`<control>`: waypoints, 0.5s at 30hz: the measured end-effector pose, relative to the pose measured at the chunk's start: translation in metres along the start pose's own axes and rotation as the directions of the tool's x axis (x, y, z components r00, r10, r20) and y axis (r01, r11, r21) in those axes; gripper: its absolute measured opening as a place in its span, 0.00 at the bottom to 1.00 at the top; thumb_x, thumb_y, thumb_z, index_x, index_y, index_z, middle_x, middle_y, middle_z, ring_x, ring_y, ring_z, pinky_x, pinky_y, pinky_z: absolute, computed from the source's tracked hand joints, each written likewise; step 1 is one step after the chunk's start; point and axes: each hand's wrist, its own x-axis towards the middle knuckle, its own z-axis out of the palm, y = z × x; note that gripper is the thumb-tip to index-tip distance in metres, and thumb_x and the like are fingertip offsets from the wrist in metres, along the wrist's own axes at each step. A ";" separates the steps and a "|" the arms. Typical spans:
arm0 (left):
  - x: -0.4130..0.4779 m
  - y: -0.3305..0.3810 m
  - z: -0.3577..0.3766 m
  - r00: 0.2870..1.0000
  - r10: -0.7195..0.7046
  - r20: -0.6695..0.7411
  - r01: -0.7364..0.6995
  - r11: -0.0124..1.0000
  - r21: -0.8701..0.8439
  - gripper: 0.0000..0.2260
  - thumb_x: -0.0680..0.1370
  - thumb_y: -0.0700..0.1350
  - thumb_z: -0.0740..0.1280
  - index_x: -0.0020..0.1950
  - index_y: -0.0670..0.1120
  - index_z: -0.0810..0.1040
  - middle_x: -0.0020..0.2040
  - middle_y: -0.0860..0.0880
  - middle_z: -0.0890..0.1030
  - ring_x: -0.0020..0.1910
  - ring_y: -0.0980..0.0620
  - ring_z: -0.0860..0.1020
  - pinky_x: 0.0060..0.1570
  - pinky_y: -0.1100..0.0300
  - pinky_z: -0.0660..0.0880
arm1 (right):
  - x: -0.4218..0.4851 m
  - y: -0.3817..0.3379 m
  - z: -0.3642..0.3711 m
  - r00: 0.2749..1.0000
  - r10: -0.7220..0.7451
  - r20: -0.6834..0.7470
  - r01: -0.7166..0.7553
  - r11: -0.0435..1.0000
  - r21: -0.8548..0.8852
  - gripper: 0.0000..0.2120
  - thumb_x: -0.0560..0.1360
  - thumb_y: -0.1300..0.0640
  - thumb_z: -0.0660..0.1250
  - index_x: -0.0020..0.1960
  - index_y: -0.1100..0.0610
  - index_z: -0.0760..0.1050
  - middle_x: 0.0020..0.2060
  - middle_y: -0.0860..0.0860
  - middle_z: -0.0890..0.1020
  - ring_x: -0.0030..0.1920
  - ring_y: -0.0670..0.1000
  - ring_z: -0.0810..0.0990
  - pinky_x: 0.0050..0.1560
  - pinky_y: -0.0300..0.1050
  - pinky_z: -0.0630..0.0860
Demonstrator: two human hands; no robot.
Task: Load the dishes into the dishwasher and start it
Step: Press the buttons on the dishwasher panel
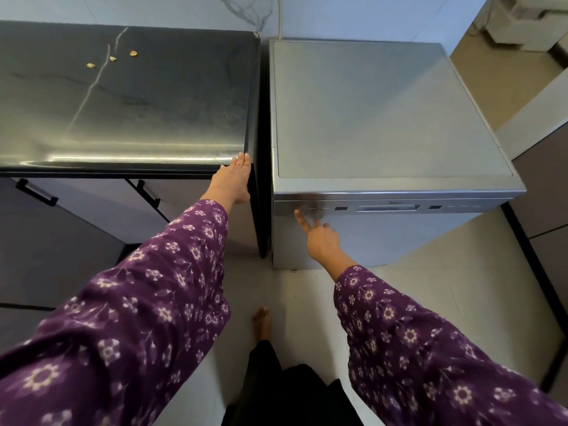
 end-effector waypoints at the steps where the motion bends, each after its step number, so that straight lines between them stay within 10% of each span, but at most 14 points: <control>1: -0.001 0.001 -0.001 1.000 -0.001 0.001 0.001 1.000 0.006 0.40 0.74 0.38 0.65 0.77 0.39 0.41 0.78 0.41 0.45 0.77 0.46 0.49 0.73 0.49 0.57 | -0.001 0.001 -0.001 1.000 0.000 -0.002 0.000 1.000 0.006 0.44 0.77 0.62 0.60 0.73 0.41 0.28 0.71 0.60 0.62 0.63 0.60 0.69 0.52 0.51 0.74; 15: 0.000 0.004 -0.004 1.000 -0.009 -0.004 0.009 0.996 0.085 0.38 0.75 0.36 0.62 0.77 0.38 0.42 0.78 0.41 0.46 0.77 0.46 0.50 0.71 0.52 0.60 | -0.031 0.021 0.004 0.998 -0.021 -0.062 0.032 0.982 0.186 0.42 0.76 0.65 0.59 0.75 0.45 0.32 0.67 0.62 0.65 0.58 0.62 0.71 0.54 0.54 0.73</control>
